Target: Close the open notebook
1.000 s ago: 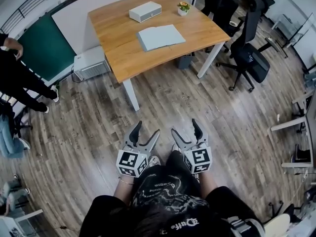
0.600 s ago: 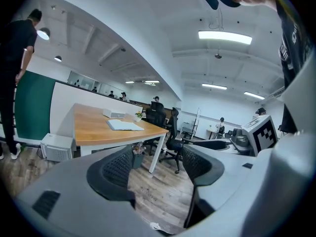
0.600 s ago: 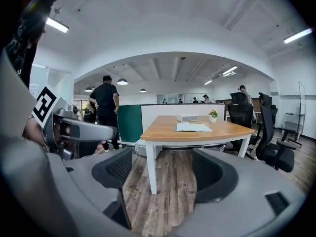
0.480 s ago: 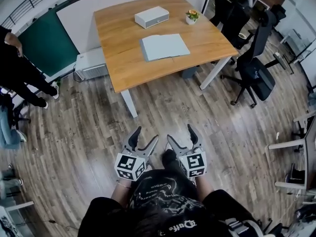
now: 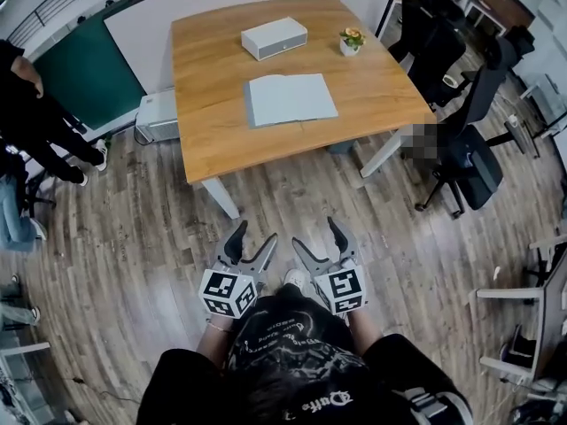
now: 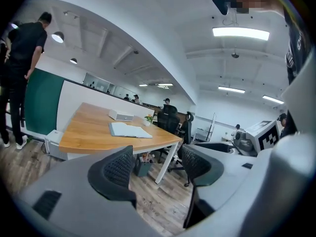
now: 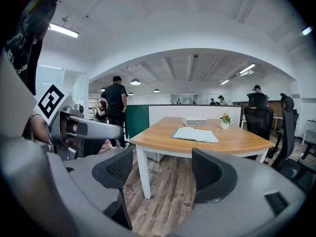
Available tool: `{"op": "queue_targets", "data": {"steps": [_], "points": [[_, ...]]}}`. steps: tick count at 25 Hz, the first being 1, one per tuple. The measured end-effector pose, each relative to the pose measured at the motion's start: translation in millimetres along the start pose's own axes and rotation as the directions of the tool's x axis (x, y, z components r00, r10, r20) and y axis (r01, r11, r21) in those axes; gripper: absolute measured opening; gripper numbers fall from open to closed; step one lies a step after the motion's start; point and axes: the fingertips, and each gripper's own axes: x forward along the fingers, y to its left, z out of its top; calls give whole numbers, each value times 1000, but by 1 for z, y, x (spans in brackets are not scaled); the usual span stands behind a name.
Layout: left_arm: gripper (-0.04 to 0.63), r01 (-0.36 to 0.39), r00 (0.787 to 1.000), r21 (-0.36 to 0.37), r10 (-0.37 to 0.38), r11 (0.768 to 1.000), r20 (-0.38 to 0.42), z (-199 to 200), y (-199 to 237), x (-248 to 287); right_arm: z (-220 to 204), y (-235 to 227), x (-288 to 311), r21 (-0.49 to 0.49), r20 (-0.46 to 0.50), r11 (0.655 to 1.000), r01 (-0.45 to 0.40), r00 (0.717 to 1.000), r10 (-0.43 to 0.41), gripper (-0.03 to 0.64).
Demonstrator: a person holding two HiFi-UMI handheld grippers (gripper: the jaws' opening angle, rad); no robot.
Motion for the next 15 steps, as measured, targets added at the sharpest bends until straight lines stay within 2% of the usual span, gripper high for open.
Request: {"op": "queue_targets", "data": {"steps": [8, 15], "points": [[324, -16, 999, 33, 18, 999, -50, -9, -24, 66, -6, -55, 21, -10, -18, 998, -65, 998, 65, 356], [324, -61, 996, 36, 63, 997, -68, 1, -19, 100, 2, -81, 37, -3, -16, 996, -85, 996, 85, 347]]}}
